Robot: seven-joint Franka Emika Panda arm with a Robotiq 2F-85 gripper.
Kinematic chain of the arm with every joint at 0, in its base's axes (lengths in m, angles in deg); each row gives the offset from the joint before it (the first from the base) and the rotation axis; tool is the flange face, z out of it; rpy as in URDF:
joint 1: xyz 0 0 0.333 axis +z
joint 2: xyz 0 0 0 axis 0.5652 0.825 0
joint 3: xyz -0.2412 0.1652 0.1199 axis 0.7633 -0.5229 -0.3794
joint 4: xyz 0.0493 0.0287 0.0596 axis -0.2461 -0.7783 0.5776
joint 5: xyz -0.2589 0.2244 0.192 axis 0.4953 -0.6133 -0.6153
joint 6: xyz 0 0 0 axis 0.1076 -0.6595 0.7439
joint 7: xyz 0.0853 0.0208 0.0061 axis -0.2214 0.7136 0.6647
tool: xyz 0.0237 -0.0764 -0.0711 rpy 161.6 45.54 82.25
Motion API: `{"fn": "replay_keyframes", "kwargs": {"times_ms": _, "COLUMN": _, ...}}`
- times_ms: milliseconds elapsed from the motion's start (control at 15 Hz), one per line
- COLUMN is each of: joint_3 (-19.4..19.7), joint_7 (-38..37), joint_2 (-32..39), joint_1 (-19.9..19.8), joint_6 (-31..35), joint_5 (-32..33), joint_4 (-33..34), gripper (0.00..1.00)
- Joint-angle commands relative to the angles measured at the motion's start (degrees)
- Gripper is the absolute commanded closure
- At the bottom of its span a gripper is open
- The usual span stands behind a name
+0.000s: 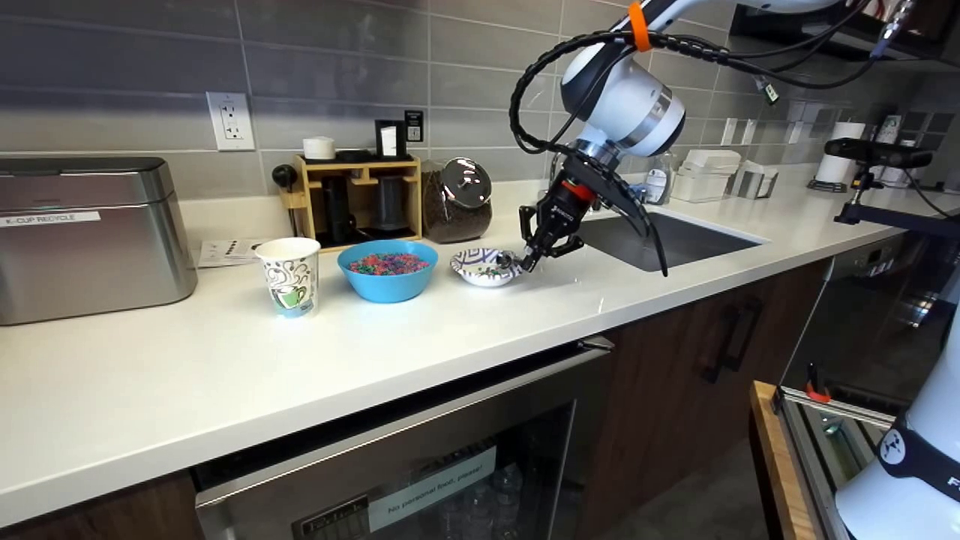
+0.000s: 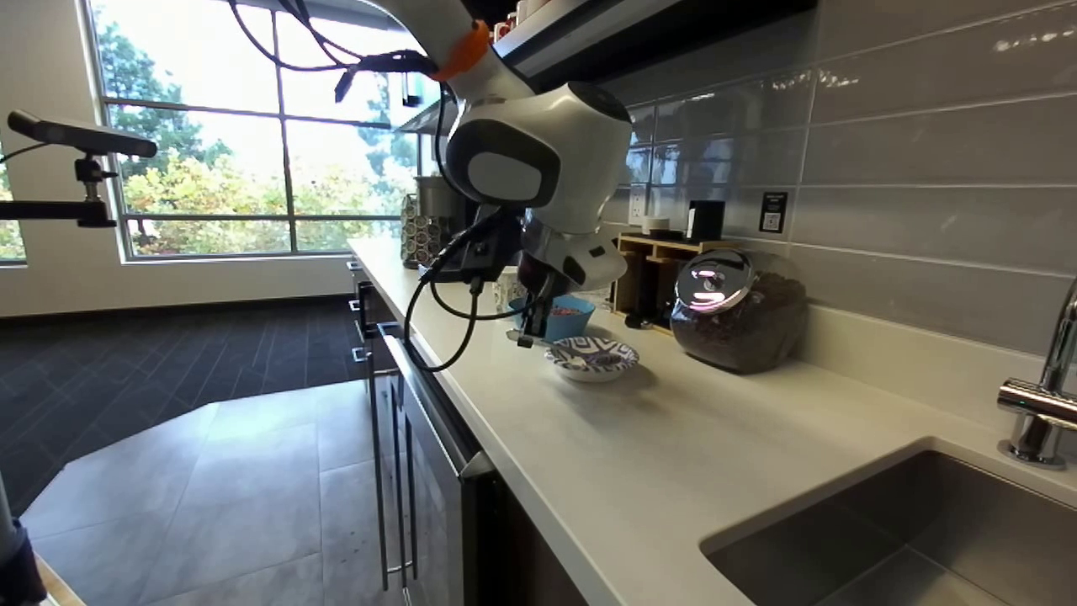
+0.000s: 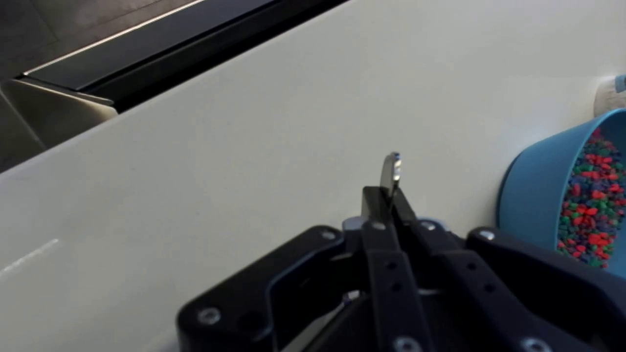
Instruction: Put some of the contents of the blue blow onto the white plate using the silver spoon
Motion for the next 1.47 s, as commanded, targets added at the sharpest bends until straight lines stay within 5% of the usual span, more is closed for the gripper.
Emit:
{"fn": "replay_keyframes", "kwargs": {"times_ms": 0, "joint_3": -0.9, "joint_7": -6.3, "joint_2": -3.4, "joint_1": 0.6, "joint_6": 1.9, "joint_5": 9.4, "joint_4": -2.2, "gripper": 0.99}}
{"fn": "replay_keyframes", "kwargs": {"times_ms": 400, "joint_3": -2.2, "joint_7": -11.8, "joint_2": -7.1, "joint_1": 0.8, "joint_6": 0.1, "joint_5": 20.3, "joint_4": -2.1, "gripper": 0.99}}
{"fn": "replay_keyframes", "kwargs": {"times_ms": 733, "joint_3": -3.1, "joint_7": -0.4, "joint_2": -11.8, "joint_1": 2.8, "joint_6": 0.7, "joint_5": 13.6, "joint_4": -2.0, "gripper": 0.99}}
{"fn": "replay_keyframes", "kwargs": {"times_ms": 1400, "joint_3": -5.7, "joint_7": 9.0, "joint_2": -3.7, "joint_1": 6.2, "joint_6": -7.2, "joint_5": 24.3, "joint_4": 8.2, "gripper": 0.99}}
